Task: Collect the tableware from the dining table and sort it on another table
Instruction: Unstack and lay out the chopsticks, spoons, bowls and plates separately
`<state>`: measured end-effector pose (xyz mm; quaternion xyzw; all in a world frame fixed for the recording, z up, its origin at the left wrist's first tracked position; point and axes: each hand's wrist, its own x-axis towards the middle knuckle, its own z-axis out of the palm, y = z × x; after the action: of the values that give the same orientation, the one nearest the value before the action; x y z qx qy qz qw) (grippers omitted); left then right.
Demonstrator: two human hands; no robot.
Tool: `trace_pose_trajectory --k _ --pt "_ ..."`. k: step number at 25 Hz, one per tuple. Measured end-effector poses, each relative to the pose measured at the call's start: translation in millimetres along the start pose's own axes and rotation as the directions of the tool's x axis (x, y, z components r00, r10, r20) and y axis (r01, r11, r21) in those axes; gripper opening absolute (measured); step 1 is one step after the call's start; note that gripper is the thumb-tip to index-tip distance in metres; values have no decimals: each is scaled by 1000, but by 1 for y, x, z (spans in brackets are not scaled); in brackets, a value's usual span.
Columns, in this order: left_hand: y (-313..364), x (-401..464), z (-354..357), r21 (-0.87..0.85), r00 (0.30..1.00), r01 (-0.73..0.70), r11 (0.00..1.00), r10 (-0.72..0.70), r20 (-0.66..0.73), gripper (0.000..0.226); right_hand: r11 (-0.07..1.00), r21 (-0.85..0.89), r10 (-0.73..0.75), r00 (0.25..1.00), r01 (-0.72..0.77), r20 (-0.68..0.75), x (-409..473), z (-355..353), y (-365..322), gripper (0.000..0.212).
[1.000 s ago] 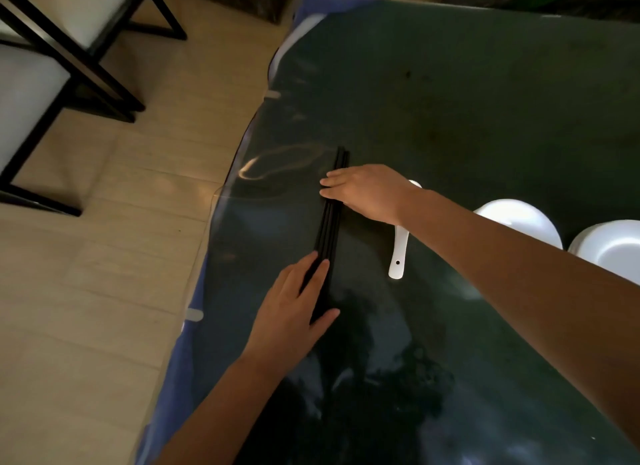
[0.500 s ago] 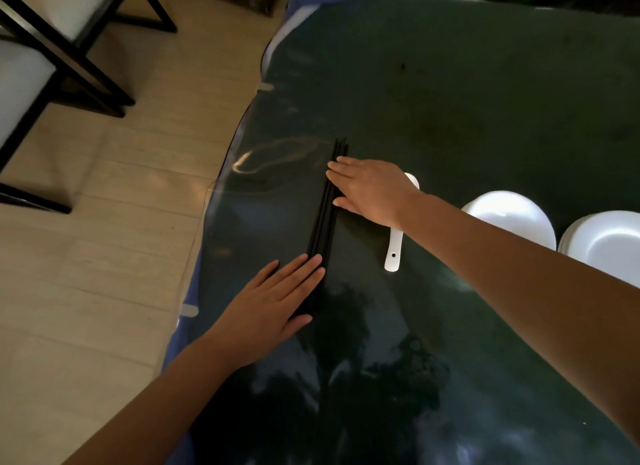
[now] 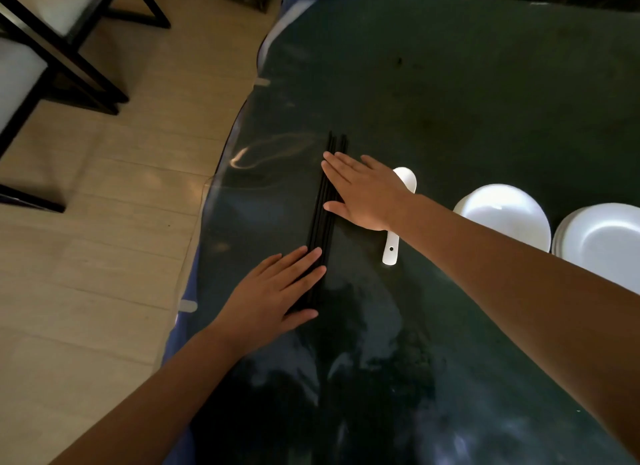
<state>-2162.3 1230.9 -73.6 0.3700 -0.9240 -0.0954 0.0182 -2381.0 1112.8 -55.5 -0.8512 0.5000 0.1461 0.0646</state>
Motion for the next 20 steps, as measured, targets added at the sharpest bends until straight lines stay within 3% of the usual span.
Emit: trace_pose_trajectory --k 5,20 --pt "-5 0 -3 92 998 -58 994 54 44 68 1000 7 -18 1000 17 24 1 -2 3 69" --pt "-21 14 -3 132 972 -235 963 236 12 46 999 16 -43 999 42 7 7 -1 8 63"
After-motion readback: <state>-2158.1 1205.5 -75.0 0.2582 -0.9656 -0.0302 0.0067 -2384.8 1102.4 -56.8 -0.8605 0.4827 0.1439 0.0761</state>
